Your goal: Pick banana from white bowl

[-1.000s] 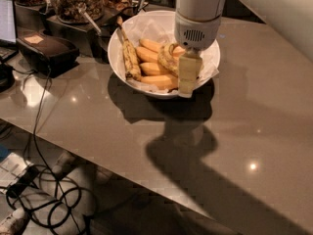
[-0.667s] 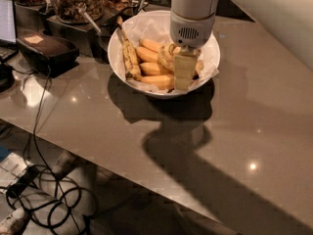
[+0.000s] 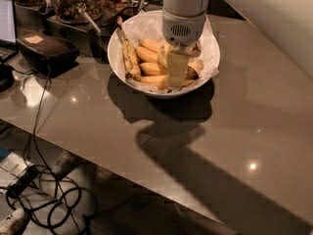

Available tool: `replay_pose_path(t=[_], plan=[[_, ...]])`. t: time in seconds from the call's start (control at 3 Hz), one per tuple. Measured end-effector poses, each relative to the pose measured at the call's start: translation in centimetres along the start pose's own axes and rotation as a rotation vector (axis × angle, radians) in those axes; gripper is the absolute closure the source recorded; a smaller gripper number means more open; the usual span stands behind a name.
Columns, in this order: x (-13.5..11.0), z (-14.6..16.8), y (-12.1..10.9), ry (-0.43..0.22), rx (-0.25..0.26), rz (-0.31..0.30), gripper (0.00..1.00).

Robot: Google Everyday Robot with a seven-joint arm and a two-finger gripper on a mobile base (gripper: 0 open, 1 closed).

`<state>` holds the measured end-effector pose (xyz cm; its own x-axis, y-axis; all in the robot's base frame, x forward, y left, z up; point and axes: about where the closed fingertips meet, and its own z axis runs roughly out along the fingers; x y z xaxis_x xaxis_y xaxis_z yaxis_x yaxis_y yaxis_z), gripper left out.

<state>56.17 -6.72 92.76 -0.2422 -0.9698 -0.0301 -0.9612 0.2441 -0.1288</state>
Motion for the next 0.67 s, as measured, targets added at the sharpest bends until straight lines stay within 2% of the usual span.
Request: replay_pose_path(t=[0.67], plan=[[0.75,0.27,-0.48,0.000,-0.008,0.041,0.76]])
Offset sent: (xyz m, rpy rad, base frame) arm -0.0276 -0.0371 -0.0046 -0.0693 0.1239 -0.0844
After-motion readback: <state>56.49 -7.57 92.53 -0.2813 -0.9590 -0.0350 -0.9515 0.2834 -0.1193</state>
